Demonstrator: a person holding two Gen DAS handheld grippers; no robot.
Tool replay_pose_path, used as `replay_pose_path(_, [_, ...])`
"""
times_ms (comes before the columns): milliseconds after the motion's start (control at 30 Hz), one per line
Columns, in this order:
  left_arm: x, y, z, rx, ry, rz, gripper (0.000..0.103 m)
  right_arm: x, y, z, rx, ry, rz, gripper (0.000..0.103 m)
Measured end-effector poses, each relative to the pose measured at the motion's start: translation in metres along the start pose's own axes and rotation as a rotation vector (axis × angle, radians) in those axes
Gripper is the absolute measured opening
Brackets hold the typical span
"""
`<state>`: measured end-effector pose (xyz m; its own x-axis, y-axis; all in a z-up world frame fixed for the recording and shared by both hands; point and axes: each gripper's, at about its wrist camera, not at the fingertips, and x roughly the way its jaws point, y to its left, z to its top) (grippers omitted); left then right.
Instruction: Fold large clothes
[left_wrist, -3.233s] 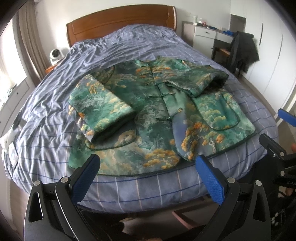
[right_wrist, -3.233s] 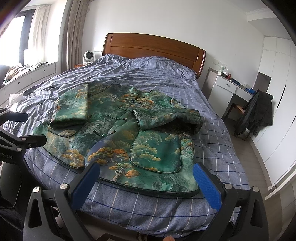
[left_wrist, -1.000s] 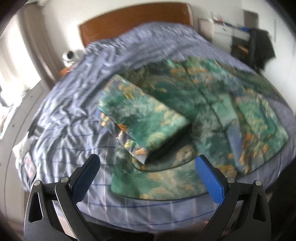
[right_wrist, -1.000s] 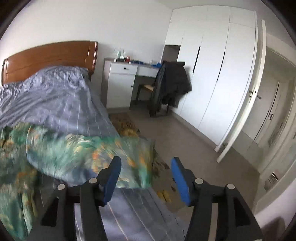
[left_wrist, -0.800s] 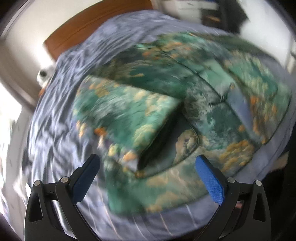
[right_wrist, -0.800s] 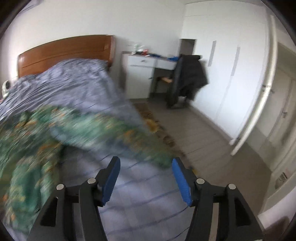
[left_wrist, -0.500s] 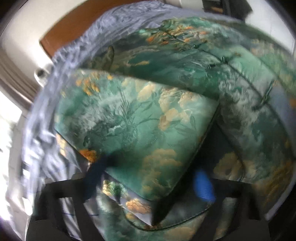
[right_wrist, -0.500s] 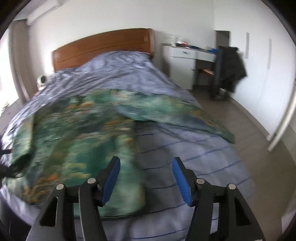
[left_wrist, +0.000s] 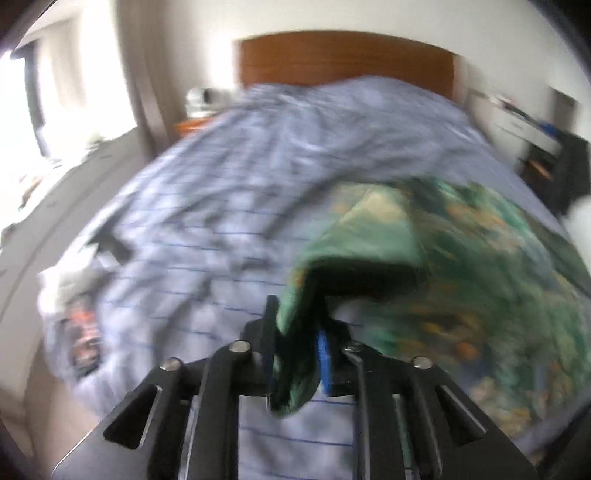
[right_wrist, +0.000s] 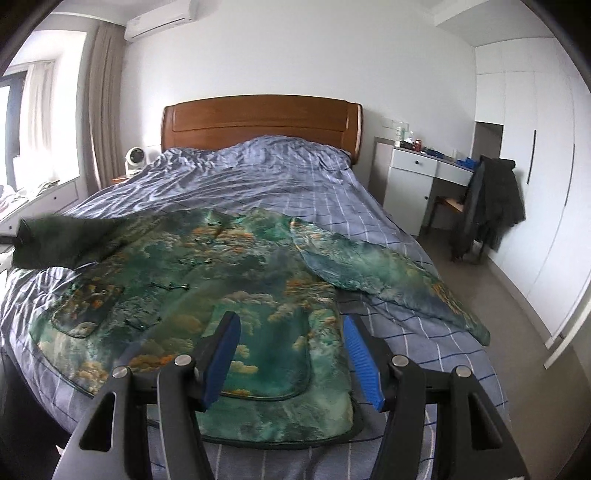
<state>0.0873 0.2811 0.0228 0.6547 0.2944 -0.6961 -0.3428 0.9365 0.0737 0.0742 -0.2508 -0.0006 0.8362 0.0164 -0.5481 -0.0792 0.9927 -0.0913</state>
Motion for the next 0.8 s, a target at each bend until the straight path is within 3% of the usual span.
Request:
replay_pose_path(33, [-0.003,0.017,0.001,-0.039,-0.009,0.051,0.036,0.000,0.002,0.000,0.000,0.002,0.005,0.060])
replay_pose_path(100, [-0.010,0.048,0.002,-0.116,-0.034,0.143,0.069,0.001,0.005,-0.001,-0.001,0.006,0.017,0.060])
replay_pose_path(200, [-0.030,0.074,-0.012,-0.220,-0.099,0.185,0.088,0.002,0.008,-0.002,-0.002,0.004,0.024,0.060])
replay_pose_path(367, [-0.041,0.051,-0.038,-0.241,-0.131,0.137,0.095,0.002,0.015,0.000,-0.023,0.000,0.029,0.060])
replay_pose_path(500, [-0.043,0.000,-0.056,-0.191,-0.129,0.022,0.099,0.001,0.020,0.002,-0.042,-0.001,0.031,0.061])
replay_pose_path(600, [-0.042,-0.052,-0.067,-0.121,-0.126,-0.059,0.101,-0.002,0.019,0.005,-0.045,-0.003,0.014,0.074])
replay_pose_path(667, [-0.043,-0.077,-0.071,-0.076,-0.109,-0.094,0.102,-0.002,0.018,0.006,-0.050,-0.001,-0.002,0.077])
replay_pose_path(800, [-0.037,-0.131,-0.078,0.032,-0.001,-0.212,0.102,-0.003,0.014,0.009,-0.063,0.013,-0.043,0.079])
